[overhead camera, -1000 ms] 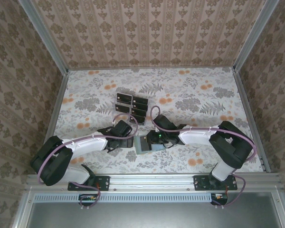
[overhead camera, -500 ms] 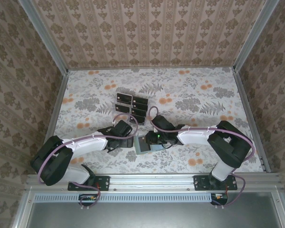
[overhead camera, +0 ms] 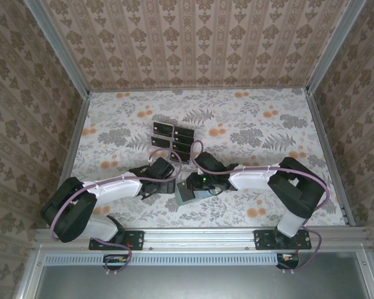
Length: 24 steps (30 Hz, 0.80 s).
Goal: Put the credit cards into the card holder
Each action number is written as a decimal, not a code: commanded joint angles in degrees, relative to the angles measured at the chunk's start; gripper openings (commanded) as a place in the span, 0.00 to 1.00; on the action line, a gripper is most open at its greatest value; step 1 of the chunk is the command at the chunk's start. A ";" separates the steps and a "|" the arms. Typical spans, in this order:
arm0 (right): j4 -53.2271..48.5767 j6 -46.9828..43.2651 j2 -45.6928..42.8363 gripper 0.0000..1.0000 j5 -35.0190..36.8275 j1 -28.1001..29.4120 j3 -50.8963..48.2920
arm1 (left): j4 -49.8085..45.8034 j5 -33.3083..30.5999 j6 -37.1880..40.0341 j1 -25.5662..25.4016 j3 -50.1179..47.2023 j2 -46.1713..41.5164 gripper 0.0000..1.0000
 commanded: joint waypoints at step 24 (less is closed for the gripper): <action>-2.92 -0.12 -6.67 0.26 0.54 0.61 -3.89 | -1.30 3.07 -4.12 -3.57 -4.32 -7.54 1.00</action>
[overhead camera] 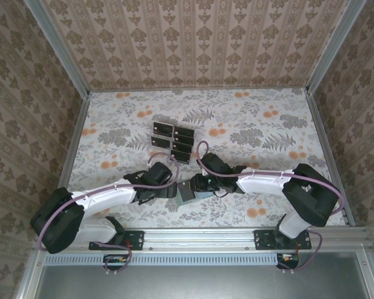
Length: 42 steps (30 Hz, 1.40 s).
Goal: Put the credit cards into the card holder
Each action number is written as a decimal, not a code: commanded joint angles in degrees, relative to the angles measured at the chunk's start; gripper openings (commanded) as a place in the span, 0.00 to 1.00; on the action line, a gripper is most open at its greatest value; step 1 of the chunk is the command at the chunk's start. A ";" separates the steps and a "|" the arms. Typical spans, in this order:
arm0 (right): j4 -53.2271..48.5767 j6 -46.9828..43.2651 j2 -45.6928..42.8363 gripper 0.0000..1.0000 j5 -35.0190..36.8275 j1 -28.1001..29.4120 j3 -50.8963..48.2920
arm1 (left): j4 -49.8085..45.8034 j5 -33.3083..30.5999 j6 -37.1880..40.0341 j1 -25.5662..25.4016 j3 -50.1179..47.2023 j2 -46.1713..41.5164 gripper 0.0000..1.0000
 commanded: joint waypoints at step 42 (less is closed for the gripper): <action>3.67 5.07 4.82 0.31 1.36 5.13 3.24 | -5.34 -4.90 3.71 4.29 2.59 2.09 0.99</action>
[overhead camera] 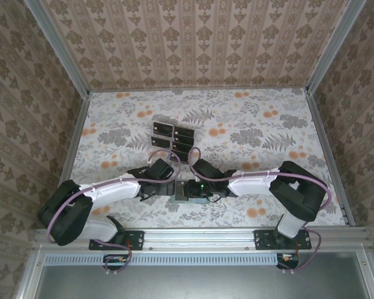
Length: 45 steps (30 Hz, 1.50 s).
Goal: Put the credit cards into the card holder
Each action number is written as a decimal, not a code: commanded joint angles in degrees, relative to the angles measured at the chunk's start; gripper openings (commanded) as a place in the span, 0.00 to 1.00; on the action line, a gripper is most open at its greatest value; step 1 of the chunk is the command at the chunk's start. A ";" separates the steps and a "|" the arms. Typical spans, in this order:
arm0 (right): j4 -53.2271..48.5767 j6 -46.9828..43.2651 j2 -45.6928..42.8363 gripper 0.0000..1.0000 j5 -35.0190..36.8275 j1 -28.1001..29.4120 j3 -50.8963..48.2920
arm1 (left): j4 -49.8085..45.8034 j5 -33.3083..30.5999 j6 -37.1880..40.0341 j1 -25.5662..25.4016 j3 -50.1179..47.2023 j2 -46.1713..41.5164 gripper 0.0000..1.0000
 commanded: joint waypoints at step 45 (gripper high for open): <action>-2.13 0.36 4.13 0.31 2.14 -0.52 6.23 | 4.83 2.80 -2.72 -0.92 -4.84 0.53 0.99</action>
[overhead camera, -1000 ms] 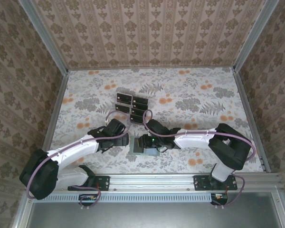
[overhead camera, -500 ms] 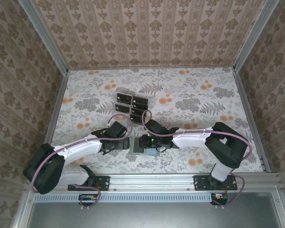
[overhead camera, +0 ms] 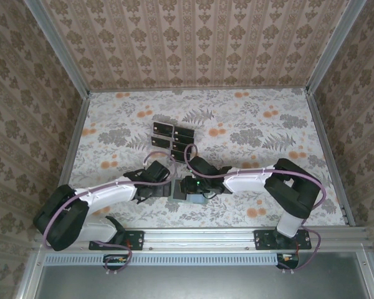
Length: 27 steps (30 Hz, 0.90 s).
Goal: Put the credit cards into the card holder
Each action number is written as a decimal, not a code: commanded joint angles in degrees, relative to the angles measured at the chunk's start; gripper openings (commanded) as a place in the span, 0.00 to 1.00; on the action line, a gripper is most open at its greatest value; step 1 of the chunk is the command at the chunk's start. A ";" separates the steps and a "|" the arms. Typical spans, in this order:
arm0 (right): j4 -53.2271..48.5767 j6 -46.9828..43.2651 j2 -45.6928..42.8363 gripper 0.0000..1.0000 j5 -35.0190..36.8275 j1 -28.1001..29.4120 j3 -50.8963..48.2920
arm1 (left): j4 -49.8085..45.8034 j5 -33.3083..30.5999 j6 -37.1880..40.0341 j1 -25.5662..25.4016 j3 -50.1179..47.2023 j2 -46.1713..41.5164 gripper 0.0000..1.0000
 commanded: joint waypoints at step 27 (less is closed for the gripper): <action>-2.91 1.61 -3.22 0.31 1.46 -2.39 -1.08 | 5.63 3.74 -3.94 -2.75 -4.39 1.48 0.99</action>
